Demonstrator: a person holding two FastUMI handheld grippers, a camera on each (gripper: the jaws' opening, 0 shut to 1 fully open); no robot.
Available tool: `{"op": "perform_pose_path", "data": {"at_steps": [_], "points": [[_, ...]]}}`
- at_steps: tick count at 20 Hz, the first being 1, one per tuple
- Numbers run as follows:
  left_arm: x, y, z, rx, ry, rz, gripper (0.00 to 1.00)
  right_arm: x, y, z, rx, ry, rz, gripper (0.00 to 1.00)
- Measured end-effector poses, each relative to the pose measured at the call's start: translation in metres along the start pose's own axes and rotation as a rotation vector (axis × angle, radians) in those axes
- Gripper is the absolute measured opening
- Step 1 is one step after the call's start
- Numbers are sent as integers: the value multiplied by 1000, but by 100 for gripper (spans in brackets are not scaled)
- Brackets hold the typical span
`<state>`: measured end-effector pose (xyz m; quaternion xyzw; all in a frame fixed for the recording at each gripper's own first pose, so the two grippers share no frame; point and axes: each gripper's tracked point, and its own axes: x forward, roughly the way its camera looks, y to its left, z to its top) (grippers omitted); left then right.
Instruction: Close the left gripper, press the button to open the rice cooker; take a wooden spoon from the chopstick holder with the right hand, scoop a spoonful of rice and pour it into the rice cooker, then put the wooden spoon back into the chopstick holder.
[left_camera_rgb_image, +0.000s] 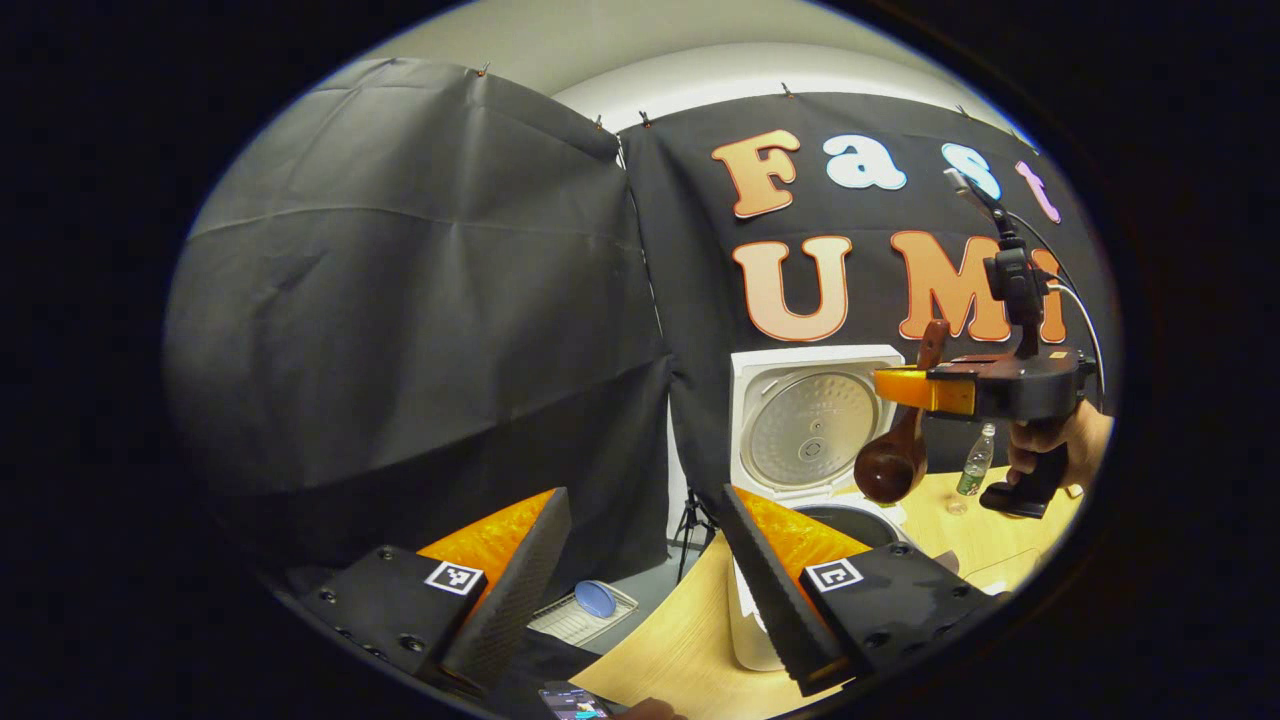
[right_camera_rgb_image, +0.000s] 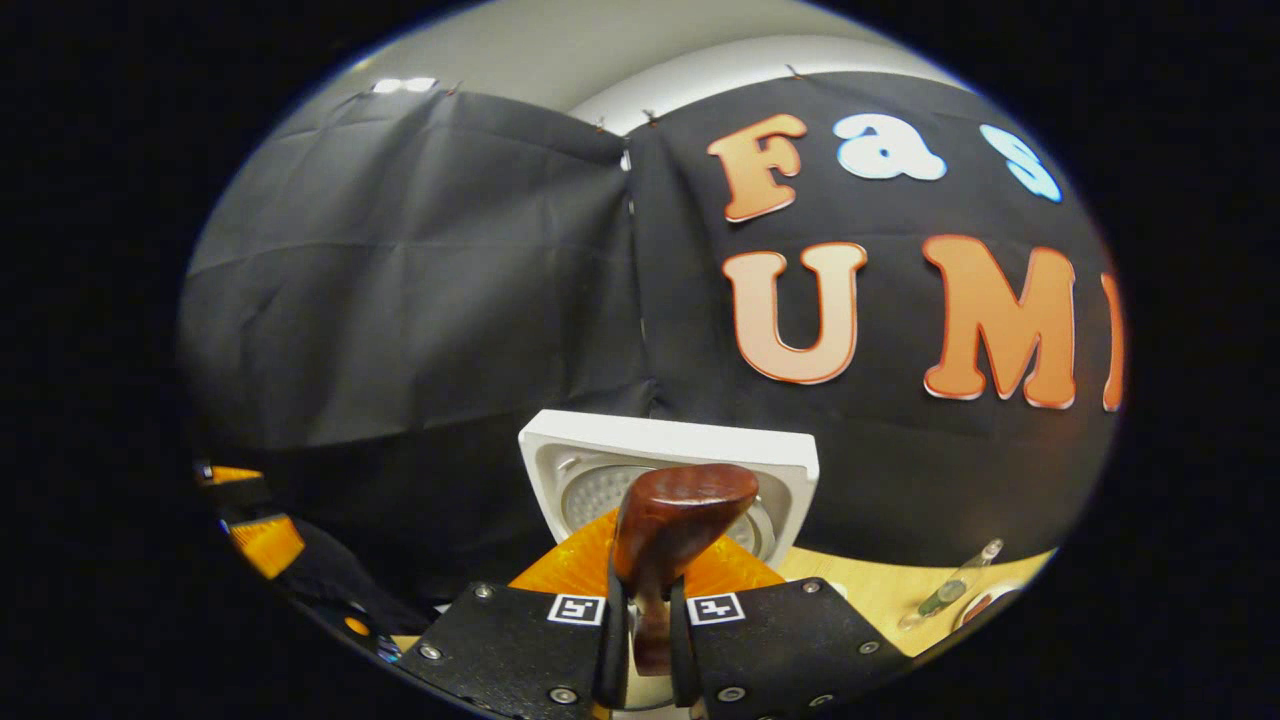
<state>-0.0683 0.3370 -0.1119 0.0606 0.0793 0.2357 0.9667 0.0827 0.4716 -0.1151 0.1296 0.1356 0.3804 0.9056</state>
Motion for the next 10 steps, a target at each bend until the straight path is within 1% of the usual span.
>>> {"op": "perform_pose_path", "data": {"at_steps": [3,5,6,10], "points": [[-4,-21,5,-12,-1,-20,99,-25,-31,-1,187,15,-23,16],[-8,-41,8,-16,-2,-43,99,-43,-61,-2,281,16,-63,16],[-9,-51,9,-15,-3,-55,100,-54,-76,-5,307,20,-86,16],[-14,-92,19,-2,-17,-110,99,-108,-138,-18,362,27,-191,16]]}}
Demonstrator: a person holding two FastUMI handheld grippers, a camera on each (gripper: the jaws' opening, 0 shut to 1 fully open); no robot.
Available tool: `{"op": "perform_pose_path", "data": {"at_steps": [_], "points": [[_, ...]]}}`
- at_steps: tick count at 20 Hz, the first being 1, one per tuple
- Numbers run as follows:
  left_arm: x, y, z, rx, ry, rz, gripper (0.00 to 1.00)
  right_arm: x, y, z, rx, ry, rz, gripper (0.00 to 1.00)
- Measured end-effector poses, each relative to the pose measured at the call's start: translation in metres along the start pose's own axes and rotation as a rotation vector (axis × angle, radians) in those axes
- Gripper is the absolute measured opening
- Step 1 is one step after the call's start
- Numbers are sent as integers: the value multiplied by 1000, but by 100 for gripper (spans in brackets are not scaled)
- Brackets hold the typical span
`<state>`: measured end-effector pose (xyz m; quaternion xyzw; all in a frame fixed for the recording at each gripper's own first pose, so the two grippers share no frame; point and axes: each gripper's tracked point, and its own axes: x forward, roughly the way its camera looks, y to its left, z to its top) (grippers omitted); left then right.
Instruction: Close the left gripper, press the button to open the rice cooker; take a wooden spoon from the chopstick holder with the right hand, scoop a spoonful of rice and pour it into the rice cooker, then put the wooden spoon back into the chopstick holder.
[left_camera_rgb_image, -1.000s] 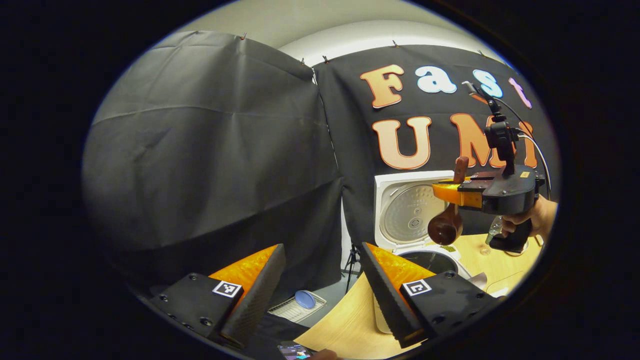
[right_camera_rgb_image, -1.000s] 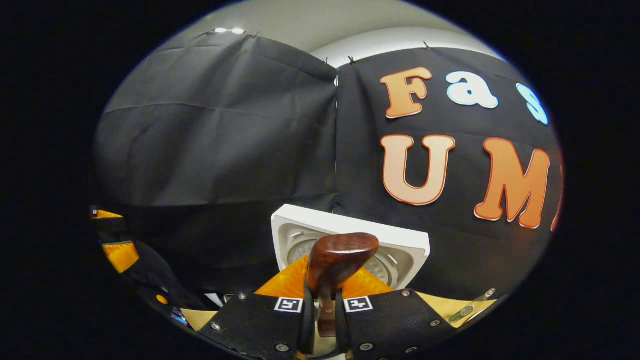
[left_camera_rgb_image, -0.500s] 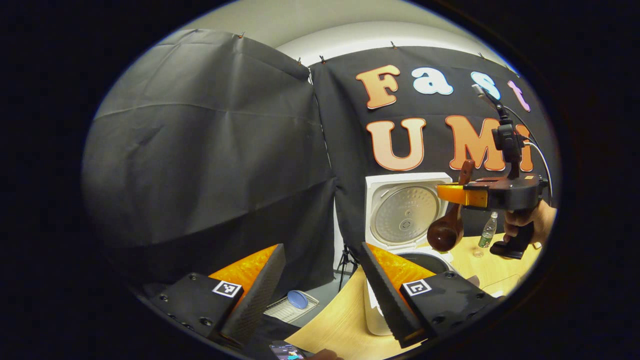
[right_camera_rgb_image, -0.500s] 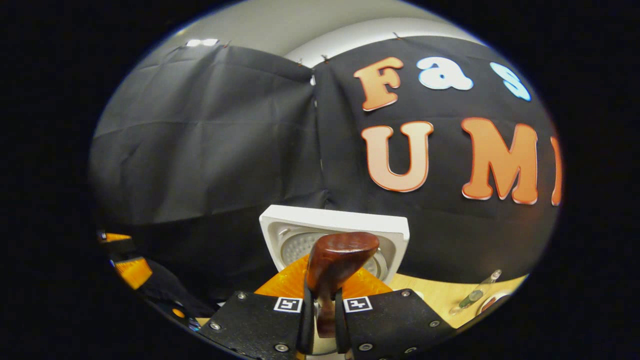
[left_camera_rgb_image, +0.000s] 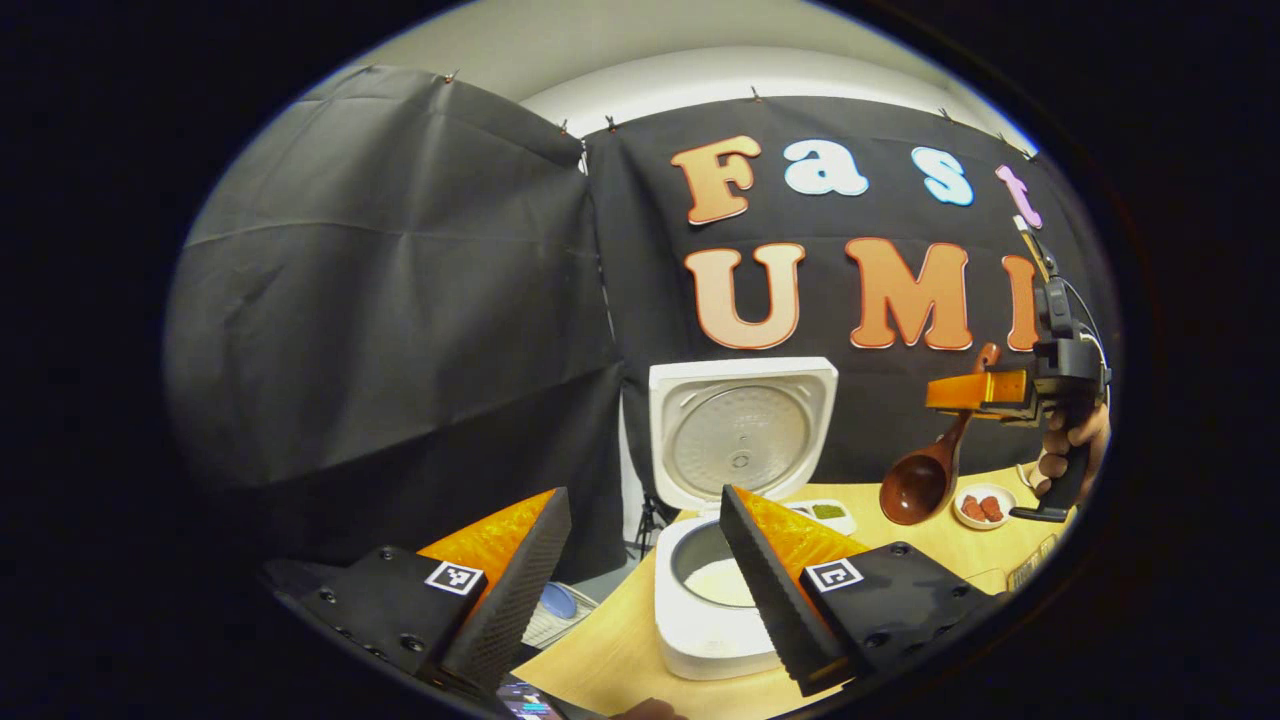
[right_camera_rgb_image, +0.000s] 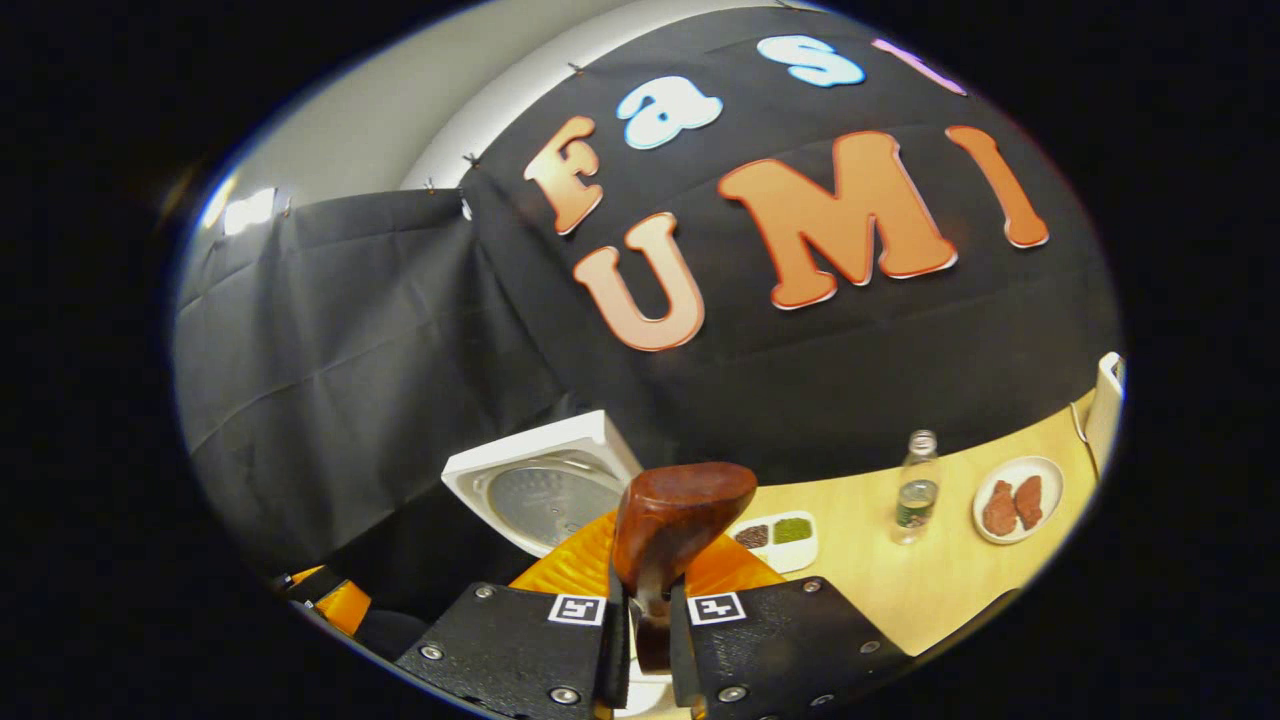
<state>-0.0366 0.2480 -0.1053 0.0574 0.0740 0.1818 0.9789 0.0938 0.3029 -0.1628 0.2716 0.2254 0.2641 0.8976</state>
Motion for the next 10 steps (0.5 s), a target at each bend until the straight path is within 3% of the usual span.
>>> {"op": "perform_pose_path", "data": {"at_steps": [10], "points": [[-8,-95,11,14,11,-128,99,-127,-180,-3,160,-47,-302,16]]}}
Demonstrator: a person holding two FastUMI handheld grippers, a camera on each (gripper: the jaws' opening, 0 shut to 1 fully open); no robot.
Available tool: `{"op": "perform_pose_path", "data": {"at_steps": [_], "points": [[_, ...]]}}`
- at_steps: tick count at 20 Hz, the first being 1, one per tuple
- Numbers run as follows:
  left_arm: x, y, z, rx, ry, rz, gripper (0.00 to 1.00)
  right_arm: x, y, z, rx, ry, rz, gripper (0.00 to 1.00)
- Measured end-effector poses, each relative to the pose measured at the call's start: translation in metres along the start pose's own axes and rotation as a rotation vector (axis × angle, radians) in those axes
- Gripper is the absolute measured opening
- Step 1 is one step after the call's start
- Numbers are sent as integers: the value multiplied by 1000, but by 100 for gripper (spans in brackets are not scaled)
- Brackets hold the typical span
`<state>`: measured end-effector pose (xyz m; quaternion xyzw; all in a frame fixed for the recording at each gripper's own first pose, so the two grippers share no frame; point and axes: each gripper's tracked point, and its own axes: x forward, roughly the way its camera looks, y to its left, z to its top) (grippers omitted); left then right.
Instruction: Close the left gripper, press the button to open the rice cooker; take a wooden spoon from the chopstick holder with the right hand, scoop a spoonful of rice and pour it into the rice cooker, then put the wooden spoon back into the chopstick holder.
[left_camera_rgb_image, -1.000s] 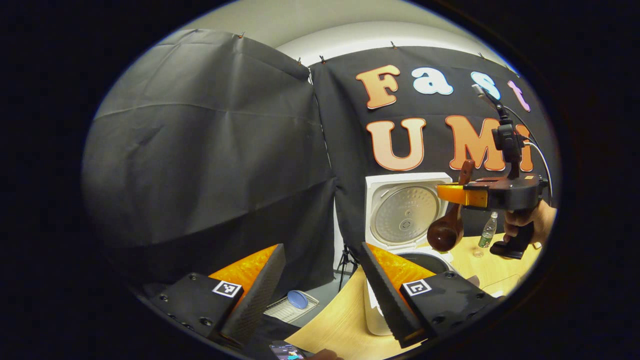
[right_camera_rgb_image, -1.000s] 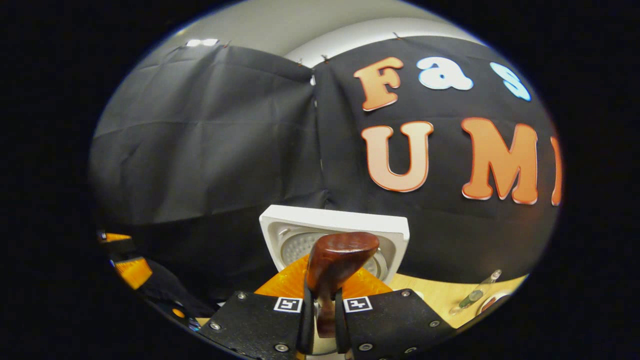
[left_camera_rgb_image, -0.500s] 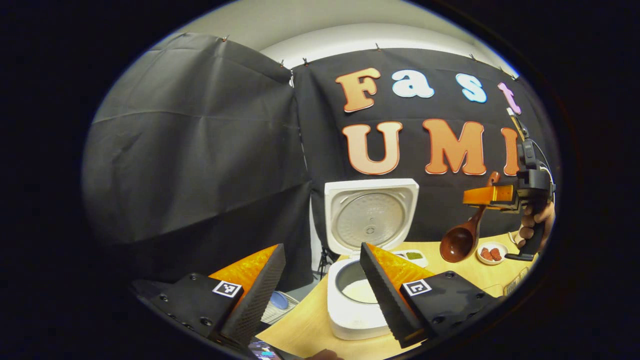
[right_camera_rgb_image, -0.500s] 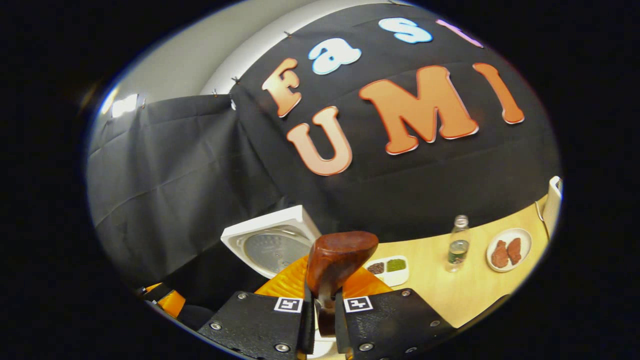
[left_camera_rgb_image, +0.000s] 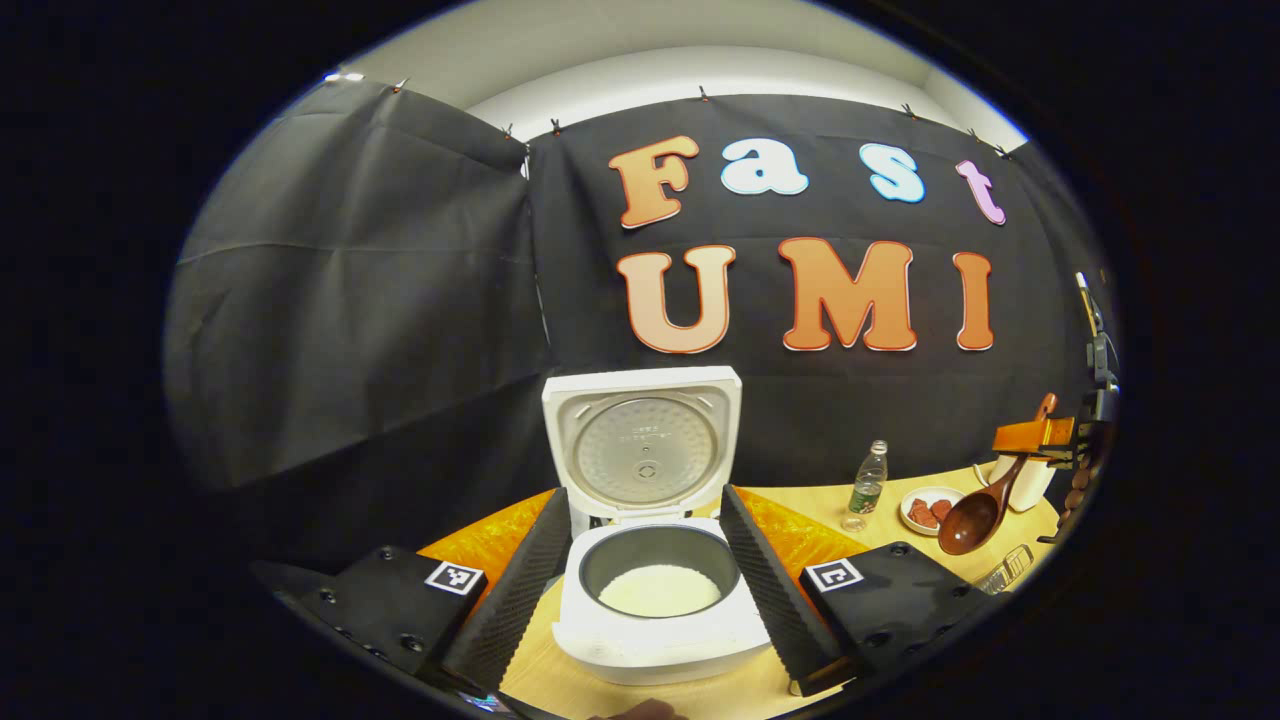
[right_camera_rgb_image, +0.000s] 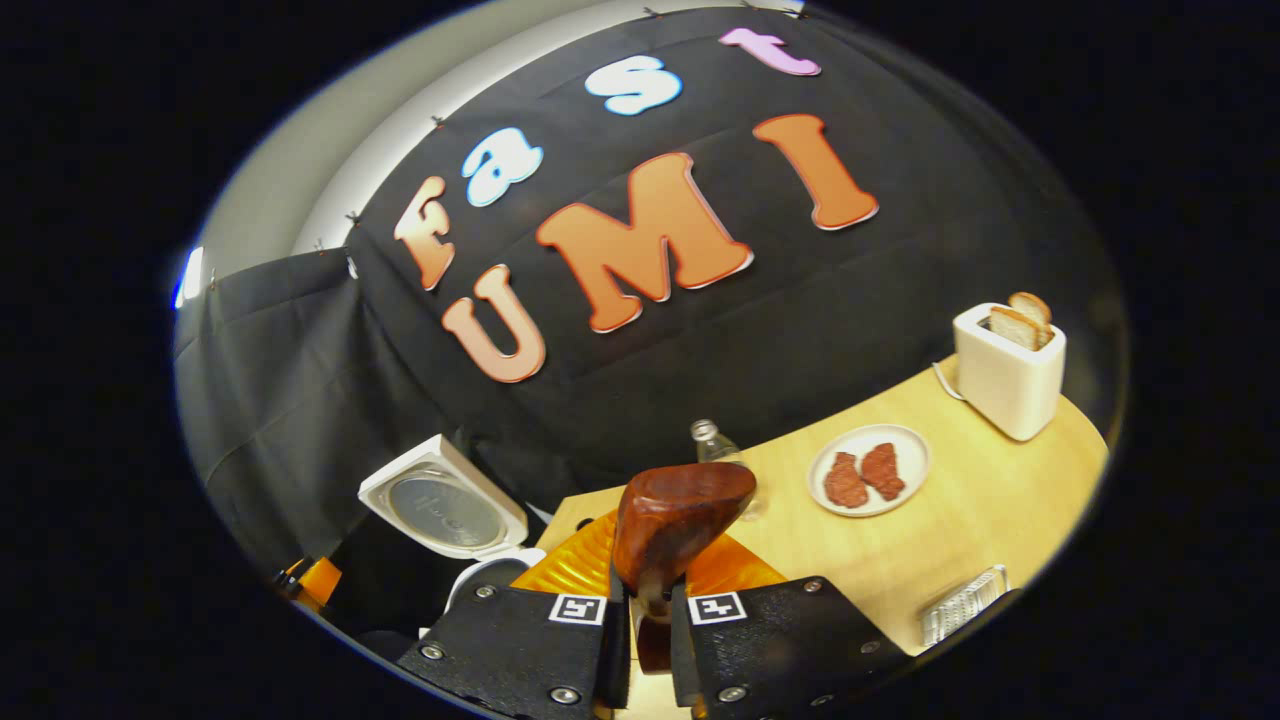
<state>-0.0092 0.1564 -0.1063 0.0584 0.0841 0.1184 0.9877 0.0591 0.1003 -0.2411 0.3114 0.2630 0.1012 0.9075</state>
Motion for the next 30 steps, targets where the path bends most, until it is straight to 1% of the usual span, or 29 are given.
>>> {"op": "perform_pose_path", "data": {"at_steps": [3,5,7,12,15,16,17,20,21,23,28,29,30], "points": [[-1,-29,7,11,-6,-34,99,-22,-49,7,53,-15,-76,16],[-3,-45,9,10,-4,-55,100,-35,-78,12,61,-31,-115,16],[-6,-59,9,5,3,-71,99,-47,-107,13,61,-38,-154,16],[-15,-87,9,7,14,-82,100,-66,-171,8,77,-46,-200,17],[-22,-99,15,10,13,-70,100,-74,-195,-5,75,-39,-203,17],[-24,-104,17,12,11,-65,99,-74,-203,-9,81,-32,-202,16],[-28,-107,19,17,9,-55,100,-71,-211,-14,80,-28,-193,16],[-40,-116,22,20,12,-29,100,-63,-233,-37,59,21,-183,18],[-43,-118,21,19,16,-19,99,-60,-237,-41,57,28,-175,18],[-49,-120,19,27,25,4,100,-53,-238,-49,57,38,-145,18],[-55,-126,23,49,29,32,100,-44,-242,-70,37,77,-114,23],[-54,-127,25,50,25,31,100,-45,-244,-67,43,69,-116,26],[-54,-129,29,51,16,27,100,-45,-247,-65,44,61,-129,27]]}}
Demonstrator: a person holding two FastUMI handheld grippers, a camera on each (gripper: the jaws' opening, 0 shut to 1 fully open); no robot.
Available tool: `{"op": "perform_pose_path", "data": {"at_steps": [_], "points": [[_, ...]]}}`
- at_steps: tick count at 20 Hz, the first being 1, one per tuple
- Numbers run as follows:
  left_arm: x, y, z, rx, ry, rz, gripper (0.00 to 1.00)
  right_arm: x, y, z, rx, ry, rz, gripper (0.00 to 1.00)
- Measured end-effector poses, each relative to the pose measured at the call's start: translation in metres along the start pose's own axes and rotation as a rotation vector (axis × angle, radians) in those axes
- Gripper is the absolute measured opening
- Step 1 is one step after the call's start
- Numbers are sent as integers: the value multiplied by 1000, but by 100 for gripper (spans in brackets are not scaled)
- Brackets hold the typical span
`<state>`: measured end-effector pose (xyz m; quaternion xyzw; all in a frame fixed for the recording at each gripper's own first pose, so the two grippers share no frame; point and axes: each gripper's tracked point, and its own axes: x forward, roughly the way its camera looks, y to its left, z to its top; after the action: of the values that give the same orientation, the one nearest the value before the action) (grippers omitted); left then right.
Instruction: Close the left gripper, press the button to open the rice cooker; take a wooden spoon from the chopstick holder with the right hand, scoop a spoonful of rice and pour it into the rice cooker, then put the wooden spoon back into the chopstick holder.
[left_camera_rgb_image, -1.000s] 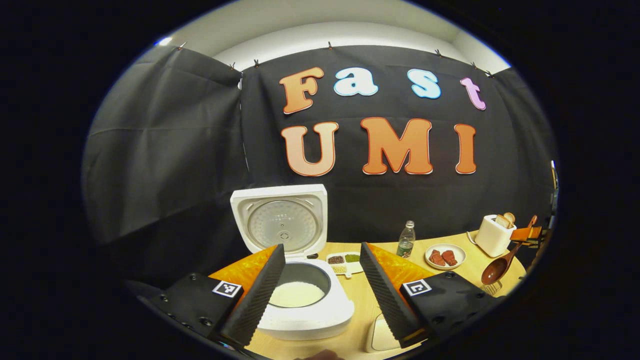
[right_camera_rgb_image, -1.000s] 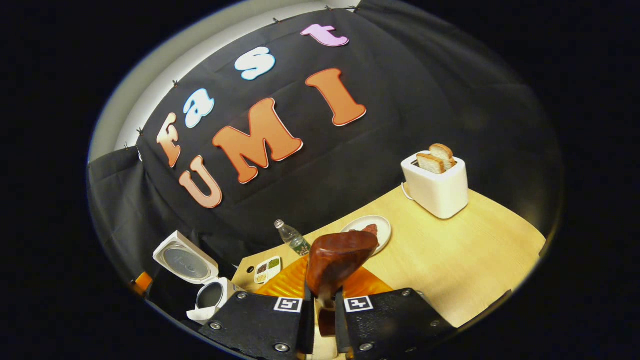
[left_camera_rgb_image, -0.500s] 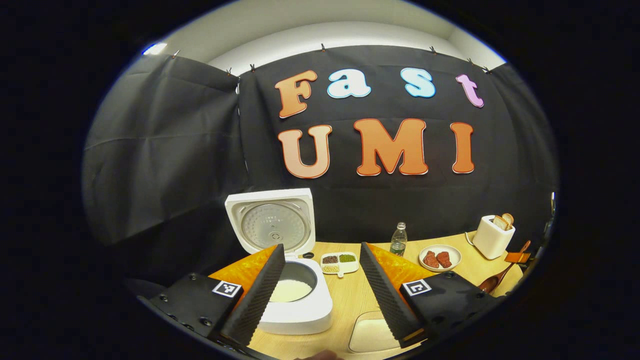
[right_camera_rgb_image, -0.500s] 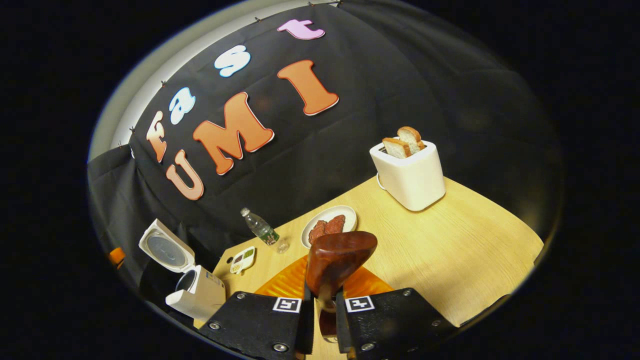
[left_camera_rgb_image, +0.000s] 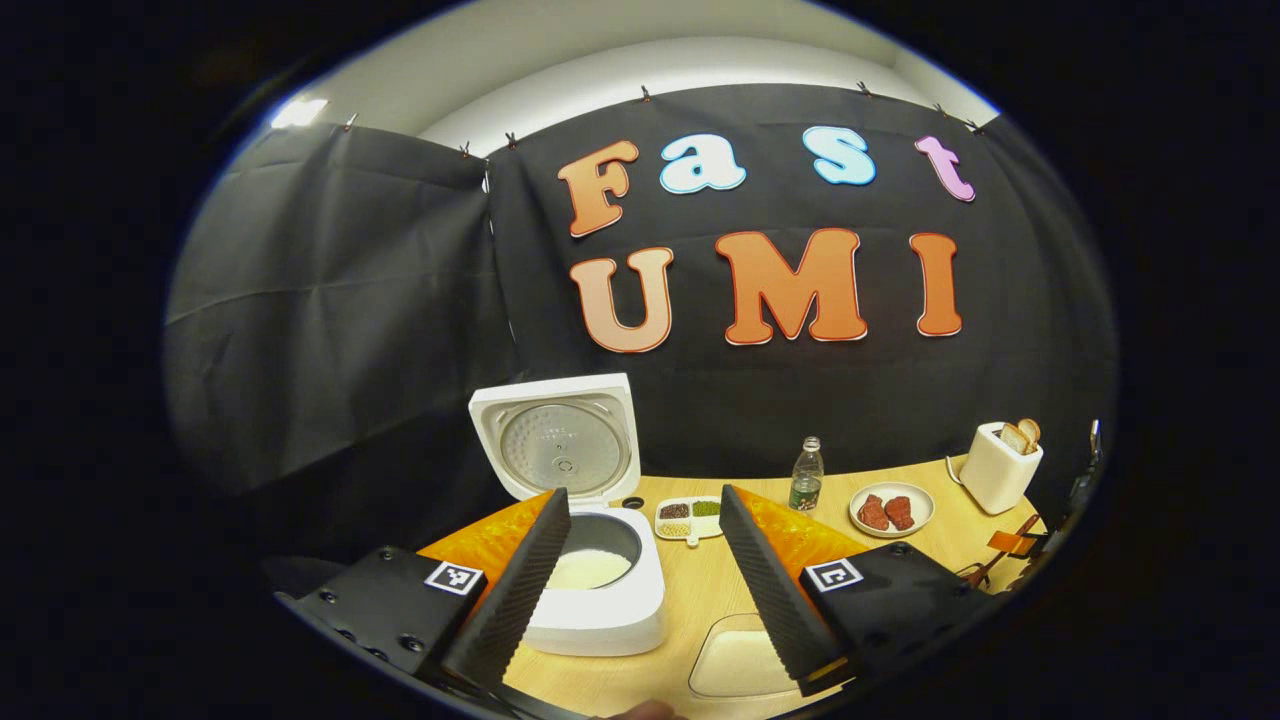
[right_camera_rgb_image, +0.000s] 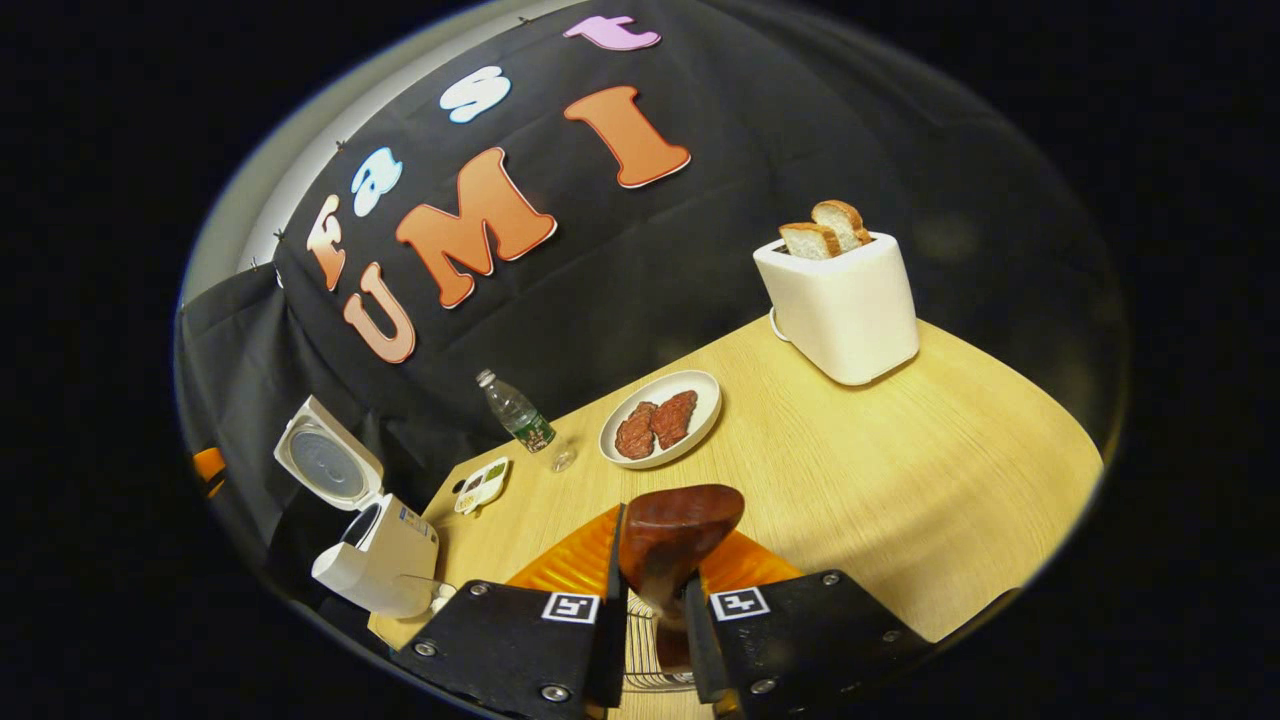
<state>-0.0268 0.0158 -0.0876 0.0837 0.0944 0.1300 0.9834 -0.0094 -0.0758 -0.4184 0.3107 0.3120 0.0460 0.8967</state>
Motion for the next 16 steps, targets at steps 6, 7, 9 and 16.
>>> {"op": "perform_pose_path", "data": {"at_steps": [6,7,9,16], "points": [[8,2,13,-4,-48,-28,100,-16,-37,27,-35,-23,-141,65],[10,5,14,-10,-50,-34,99,-22,-43,36,-41,-35,-164,75],[15,10,16,-24,-49,-42,100,-33,-51,58,-66,-69,-217,89],[29,42,36,-44,-101,-31,99,-84,17,170,-245,-285,-245,95]]}}
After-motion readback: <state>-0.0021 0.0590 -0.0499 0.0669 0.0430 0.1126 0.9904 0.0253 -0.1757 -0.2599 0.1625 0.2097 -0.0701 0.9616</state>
